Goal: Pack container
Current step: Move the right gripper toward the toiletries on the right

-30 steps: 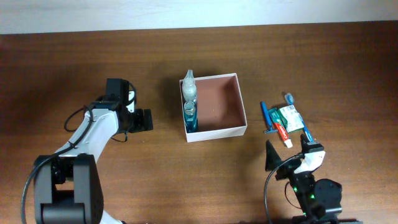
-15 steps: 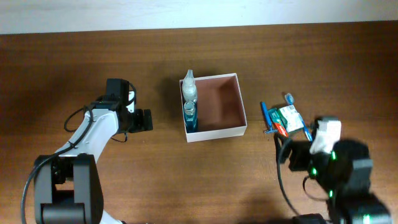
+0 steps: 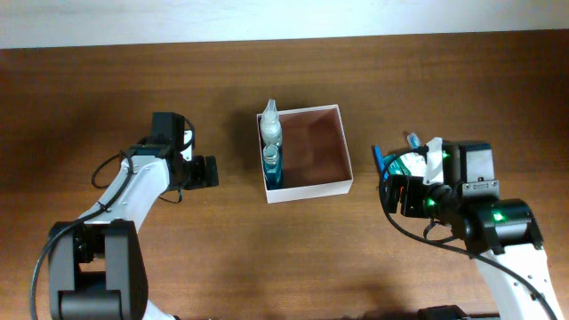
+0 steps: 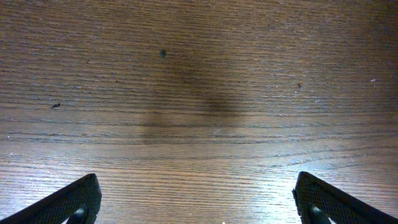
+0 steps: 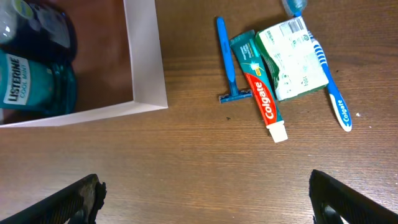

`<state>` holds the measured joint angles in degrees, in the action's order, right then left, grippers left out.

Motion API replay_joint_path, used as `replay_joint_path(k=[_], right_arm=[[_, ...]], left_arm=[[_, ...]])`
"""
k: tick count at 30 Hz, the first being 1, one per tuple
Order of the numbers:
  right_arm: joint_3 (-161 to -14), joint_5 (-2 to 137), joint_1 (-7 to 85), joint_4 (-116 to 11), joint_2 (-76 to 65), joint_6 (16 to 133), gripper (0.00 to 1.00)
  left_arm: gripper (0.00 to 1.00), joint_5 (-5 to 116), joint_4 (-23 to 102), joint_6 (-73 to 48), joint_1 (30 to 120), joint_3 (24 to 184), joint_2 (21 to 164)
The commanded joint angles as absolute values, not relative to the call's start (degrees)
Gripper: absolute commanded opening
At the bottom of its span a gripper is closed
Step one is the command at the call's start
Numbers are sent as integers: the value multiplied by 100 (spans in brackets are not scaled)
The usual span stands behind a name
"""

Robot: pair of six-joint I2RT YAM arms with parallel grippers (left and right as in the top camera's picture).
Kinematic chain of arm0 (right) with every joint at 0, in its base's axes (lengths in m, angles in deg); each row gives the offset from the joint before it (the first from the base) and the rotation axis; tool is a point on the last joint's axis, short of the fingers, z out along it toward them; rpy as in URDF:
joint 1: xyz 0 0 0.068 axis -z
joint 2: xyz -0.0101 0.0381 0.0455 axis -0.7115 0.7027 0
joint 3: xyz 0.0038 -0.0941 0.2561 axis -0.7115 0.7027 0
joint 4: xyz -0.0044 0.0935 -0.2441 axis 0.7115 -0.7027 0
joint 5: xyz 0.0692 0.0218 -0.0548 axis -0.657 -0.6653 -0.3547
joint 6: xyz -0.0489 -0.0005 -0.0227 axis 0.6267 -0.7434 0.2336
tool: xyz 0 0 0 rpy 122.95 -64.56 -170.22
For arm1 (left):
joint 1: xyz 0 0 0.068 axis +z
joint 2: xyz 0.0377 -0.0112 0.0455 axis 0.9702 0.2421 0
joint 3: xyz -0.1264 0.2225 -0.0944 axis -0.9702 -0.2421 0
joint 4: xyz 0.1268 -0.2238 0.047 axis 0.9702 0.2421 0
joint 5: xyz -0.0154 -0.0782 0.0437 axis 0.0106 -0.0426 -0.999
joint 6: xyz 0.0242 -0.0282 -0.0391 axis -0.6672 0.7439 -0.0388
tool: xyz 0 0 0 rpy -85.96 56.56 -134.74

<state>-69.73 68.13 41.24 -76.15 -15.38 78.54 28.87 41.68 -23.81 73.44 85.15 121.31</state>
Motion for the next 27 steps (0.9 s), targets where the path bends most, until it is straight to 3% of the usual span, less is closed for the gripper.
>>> replay_joint_path(k=[1, 27], right_arm=[[-7086, 6868, 4093, -7682, -1540, 8185, 98], [-7091, 7582, 4093, -8063, -1542, 8366, 98]], left_arm=[[99, 2843, 4157, -2372, 7353, 8486, 12177], [99, 2846, 4157, -2372, 7353, 8486, 12177]])
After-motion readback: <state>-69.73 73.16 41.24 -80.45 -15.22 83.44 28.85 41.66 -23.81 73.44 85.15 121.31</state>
